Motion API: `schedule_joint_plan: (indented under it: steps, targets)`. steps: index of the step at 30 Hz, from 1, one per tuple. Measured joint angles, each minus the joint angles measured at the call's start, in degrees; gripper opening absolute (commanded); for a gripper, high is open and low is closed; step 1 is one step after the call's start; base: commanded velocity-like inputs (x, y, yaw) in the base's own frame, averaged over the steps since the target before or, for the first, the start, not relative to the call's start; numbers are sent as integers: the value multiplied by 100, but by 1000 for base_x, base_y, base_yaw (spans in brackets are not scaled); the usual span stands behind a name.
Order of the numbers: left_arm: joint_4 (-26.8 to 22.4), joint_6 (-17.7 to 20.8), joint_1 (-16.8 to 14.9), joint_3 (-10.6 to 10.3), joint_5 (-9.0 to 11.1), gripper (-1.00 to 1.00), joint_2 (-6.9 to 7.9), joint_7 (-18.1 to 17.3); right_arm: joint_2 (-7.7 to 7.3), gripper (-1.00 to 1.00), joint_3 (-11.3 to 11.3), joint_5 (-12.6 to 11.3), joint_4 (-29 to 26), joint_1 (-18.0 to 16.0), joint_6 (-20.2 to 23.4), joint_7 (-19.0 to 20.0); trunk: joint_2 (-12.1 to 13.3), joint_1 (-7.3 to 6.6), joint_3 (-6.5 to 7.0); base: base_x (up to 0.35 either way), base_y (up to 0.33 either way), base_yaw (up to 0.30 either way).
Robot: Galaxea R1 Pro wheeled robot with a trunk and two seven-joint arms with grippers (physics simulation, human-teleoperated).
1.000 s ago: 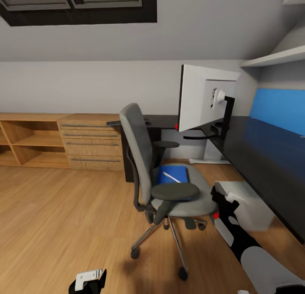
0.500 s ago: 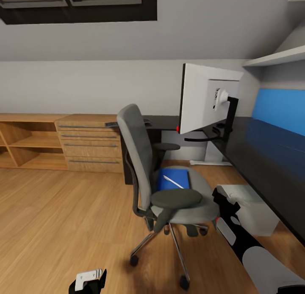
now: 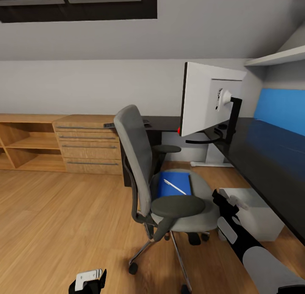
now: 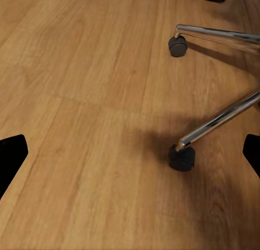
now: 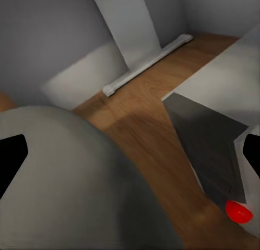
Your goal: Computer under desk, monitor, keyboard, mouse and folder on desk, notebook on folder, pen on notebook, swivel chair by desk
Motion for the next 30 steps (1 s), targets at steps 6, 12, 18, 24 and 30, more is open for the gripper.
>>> schedule_joint_plan:
  steps: [6,12,18,24,30]
  targets:
    - [1,0,-1,0,2,100,0,-2,-20,100,-3,-277,0,0,90,15,0,0,0,1,0,0]
    - [0,5,2,8,4,100,0,5,-133,100,-5,-479,1,1,300,23,0,0,0,0,0,0]
    - [0,9,0,9,4,100,0,11,-272,100,3,-938,139,0,456,190,0,0,0,0,0,0]
    - [0,9,-2,9,4,100,0,17,-291,100,4,-1018,213,-1,561,356,0,0,0,0,0,0]
    - [0,16,-2,11,6,100,0,18,-298,100,5,-1028,222,0,573,375,-199,109,-89,0,0,0]
